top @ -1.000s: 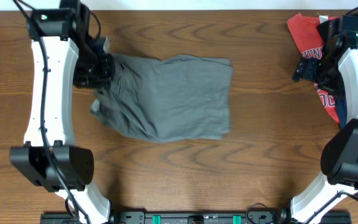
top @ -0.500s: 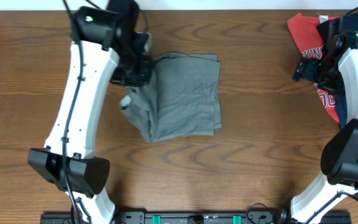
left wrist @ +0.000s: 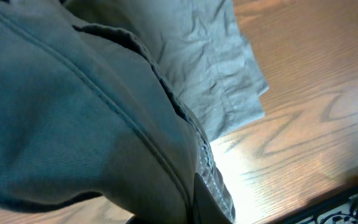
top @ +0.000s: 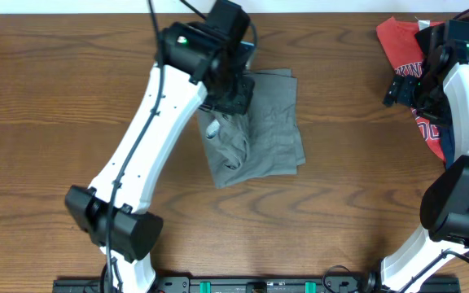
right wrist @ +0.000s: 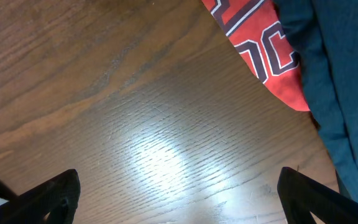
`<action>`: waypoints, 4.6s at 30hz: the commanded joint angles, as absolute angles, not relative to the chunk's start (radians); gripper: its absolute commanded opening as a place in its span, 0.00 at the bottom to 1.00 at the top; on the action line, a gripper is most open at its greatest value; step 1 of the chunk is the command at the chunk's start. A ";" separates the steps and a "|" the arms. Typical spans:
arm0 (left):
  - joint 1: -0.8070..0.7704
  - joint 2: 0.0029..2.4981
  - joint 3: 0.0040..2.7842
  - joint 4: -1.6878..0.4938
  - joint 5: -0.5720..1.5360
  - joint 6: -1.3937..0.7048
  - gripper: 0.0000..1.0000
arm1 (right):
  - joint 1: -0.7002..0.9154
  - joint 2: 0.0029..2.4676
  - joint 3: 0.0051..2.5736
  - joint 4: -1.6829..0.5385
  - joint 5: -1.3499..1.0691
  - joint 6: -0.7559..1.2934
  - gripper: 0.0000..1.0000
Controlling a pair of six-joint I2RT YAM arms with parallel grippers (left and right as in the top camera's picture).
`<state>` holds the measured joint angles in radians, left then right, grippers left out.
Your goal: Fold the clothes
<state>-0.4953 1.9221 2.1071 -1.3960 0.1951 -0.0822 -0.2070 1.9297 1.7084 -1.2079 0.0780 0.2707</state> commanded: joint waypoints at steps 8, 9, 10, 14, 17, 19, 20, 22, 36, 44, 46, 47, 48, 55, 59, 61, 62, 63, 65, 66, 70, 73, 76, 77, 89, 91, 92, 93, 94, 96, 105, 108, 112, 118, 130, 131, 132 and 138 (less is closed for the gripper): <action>-0.527 2.075 2.084 -1.369 0.202 -0.092 0.06 | -0.208 1.934 1.718 -1.208 0.078 0.284 0.99; -0.528 2.087 2.084 -1.365 0.205 -0.092 0.06 | -0.208 1.934 1.718 -1.208 0.078 0.284 0.99; -0.528 2.095 2.084 -1.361 0.214 -0.092 0.06 | -0.208 1.934 1.718 -1.208 0.078 0.284 0.99; -0.528 2.129 2.084 -1.343 0.247 -0.092 0.07 | -0.208 1.934 1.718 -1.208 0.078 0.284 0.99; -0.528 2.145 2.083 -1.337 0.249 -0.092 0.48 | -0.208 1.934 1.718 -1.208 0.078 0.284 0.99; -0.528 2.150 2.083 -1.337 0.251 -0.092 0.64 | -0.208 1.934 1.718 -1.208 0.078 0.284 0.99; -0.528 2.151 2.083 -1.337 0.252 -0.092 0.69 | -0.208 1.934 1.718 -1.208 0.078 0.284 0.99; -0.528 2.148 2.083 -1.337 0.252 -0.092 0.73 | -0.208 1.934 1.718 -1.208 0.078 0.284 0.99; -0.530 2.134 2.081 -1.347 0.254 -0.092 0.61 | -0.208 1.934 1.718 -1.208 0.078 0.284 0.99; -0.555 2.159 2.009 -1.284 0.332 -0.092 0.26 | -0.208 1.934 1.718 -1.208 0.078 0.284 0.99; -0.565 2.167 1.972 -1.242 0.369 -0.092 0.25 | -0.208 1.934 1.718 -1.208 0.078 0.284 0.99; -0.569 2.170 1.951 -1.217 0.386 -0.092 0.25 | -0.208 1.934 1.718 -1.208 0.078 0.284 0.99; -0.574 2.170 1.928 -1.189 0.404 -0.092 0.25 | -0.208 1.934 1.718 -1.208 0.078 0.284 0.99; -0.623 2.170 1.763 -0.970 0.609 -0.092 0.20 | -0.208 1.934 1.718 -1.208 0.078 0.284 0.99; -0.668 2.170 1.680 -0.877 0.611 -0.092 0.20 | -0.208 1.934 1.718 -1.208 0.078 0.284 0.99; -0.686 2.170 1.642 -0.836 0.611 -0.094 0.20 | -0.208 1.934 1.718 -1.208 0.078 0.284 0.99; -0.695 2.170 1.624 -0.816 0.610 -0.104 0.20 | -0.208 1.934 1.718 -1.208 0.078 0.284 0.99; -0.701 2.170 1.610 -0.802 0.610 -0.112 0.20 | -0.208 1.934 1.718 -1.208 0.078 0.284 0.99; -0.710 2.170 1.581 -0.770 0.610 -0.118 0.20 | -0.208 1.934 1.718 -1.208 0.078 0.284 0.99; -0.712 2.170 1.573 -0.762 0.610 -0.118 0.20 | -0.208 1.934 1.718 -1.208 0.078 0.284 0.99; -0.713 2.170 1.555 -0.754 0.610 -0.118 0.20 | -0.208 1.934 1.718 -1.208 0.078 0.284 0.99; -0.713 2.170 1.555 -0.753 0.610 -0.118 0.20 | -0.208 1.934 1.718 -1.208 0.078 0.284 0.99; -0.713 2.170 1.555 -0.755 0.611 -0.118 0.20 | -0.208 1.934 1.718 -1.208 0.078 0.284 0.99; -0.713 2.169 1.556 -0.759 0.612 -0.118 0.20 | -0.208 1.934 1.718 -1.208 0.078 0.284 0.99; -0.646 2.064 1.710 -0.754 0.526 -0.107 0.12 | -0.208 1.934 1.718 -1.208 0.078 0.284 0.99; -0.631 2.067 1.709 -0.699 0.454 -0.107 0.11 | -0.208 1.934 1.718 -1.208 0.078 0.284 0.99; -0.626 2.073 1.707 -0.669 0.408 -0.107 0.11 | -0.208 1.934 1.718 -1.208 0.078 0.284 0.99; -0.624 2.079 1.705 -0.643 0.370 -0.107 0.10 | -0.208 1.934 1.718 -1.208 0.078 0.284 0.99; -0.622 2.088 1.705 -0.614 0.324 -0.107 0.10 | -0.208 1.934 1.718 -1.208 0.078 0.284 0.99; -0.622 2.109 1.705 -0.567 0.292 -0.107 0.10 | -0.208 1.934 1.718 -1.208 0.078 0.284 0.99; -0.623 2.244 1.705 -0.460 0.294 -0.125 0.10 | -0.208 1.934 1.718 -1.208 0.078 0.284 0.99; -0.623 2.296 1.705 -0.447 0.294 -0.137 0.10 | -0.208 1.934 1.718 -1.208 0.078 0.284 0.99; -0.623 2.333 1.705 -0.443 0.294 -0.137 0.10 | -0.208 1.934 1.718 -1.208 0.078 0.284 0.99; -0.623 2.253 1.708 -0.440 0.294 -0.136 0.15 | -0.208 1.934 1.718 -1.208 0.078 0.284 0.99; -0.575 1.878 1.708 -0.653 0.133 -0.120 0.82 | -0.208 1.934 1.718 -1.208 0.078 0.284 0.99; -0.556 1.858 1.708 -0.693 0.095 -0.113 0.90 | -0.208 1.934 1.718 -1.208 0.078 0.284 0.99; -0.539 1.847 1.708 -0.722 0.077 -0.106 0.97 | -0.208 1.934 1.718 -1.208 0.078 0.284 0.99; -0.345 1.847 1.694 -0.934 0.065 -0.099 0.98 | -0.208 1.934 1.718 -1.208 0.078 0.284 0.99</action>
<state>-0.4244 1.8133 1.7123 -0.8989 0.1123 -0.1120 -0.2070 1.9301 1.7084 -1.2079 0.0784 0.2707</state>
